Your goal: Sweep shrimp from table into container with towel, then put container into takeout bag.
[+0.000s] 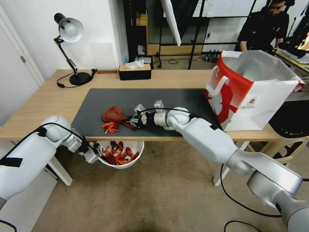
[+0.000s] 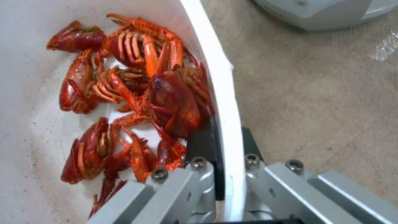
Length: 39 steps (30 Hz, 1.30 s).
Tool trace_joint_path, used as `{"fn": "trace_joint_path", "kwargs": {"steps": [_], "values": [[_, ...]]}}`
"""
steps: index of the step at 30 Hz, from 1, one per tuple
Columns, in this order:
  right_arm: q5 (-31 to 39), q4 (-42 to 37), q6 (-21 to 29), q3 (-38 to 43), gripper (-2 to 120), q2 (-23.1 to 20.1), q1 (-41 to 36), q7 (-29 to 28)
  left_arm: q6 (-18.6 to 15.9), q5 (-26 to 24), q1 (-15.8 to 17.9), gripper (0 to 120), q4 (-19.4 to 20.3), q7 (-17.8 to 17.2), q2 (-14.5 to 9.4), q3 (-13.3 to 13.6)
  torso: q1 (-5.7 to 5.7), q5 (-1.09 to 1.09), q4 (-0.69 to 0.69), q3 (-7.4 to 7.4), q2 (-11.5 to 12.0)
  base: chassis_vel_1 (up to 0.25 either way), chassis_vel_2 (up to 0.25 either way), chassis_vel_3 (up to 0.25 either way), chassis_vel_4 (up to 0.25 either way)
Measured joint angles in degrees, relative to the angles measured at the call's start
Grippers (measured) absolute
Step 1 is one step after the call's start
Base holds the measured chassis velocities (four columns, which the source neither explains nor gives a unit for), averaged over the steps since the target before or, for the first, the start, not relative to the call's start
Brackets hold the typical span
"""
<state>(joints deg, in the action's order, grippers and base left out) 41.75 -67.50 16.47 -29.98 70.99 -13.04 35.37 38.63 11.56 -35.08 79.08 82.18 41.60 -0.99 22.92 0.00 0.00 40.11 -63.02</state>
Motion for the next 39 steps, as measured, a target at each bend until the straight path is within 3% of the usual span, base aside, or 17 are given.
{"fn": "trace_joint_path", "kwargs": {"steps": [39], "values": [[1.6,-17.3,2.2,2.1,7,-11.1,-8.5,2.1,0.1,-0.2,-0.3,0,0.7,0.1,-0.3,-0.1,0.0,0.01,0.0,-0.01,0.0,0.0,0.0,0.0,0.0]]}}
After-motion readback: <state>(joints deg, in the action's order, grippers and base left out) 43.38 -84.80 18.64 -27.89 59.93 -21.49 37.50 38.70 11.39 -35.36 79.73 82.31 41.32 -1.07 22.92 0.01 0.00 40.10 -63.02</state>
